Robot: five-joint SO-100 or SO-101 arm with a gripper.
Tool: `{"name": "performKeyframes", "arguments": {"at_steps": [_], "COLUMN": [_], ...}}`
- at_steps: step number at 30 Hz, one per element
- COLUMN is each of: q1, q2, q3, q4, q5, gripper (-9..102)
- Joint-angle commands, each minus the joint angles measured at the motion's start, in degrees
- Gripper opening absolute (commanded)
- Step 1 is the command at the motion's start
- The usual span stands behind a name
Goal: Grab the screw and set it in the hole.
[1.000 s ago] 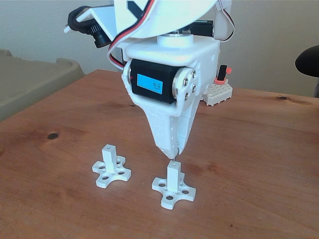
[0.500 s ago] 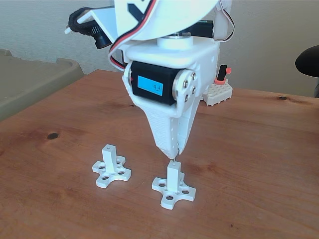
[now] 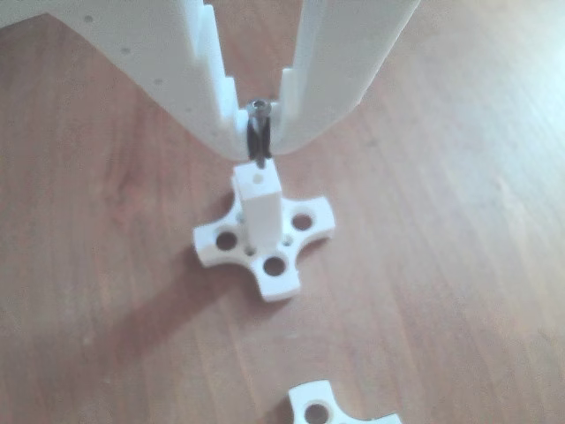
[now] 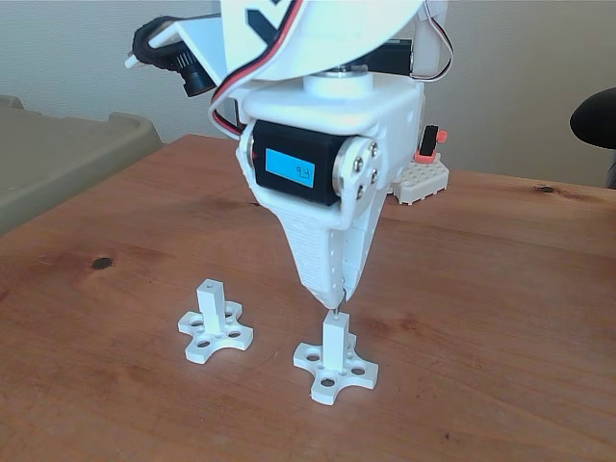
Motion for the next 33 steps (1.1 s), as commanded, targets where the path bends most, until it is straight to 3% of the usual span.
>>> {"name": "performKeyframes", "arguments": {"at_steps": [1,33], "q1": [-0.09,0.0], "q2": [0.79,0.09], "q3": [-0.62,0.26], "q4": [-0.53,-1.32], "q5": [-0.35,-0.79], "gripper": [-4,-4]}}
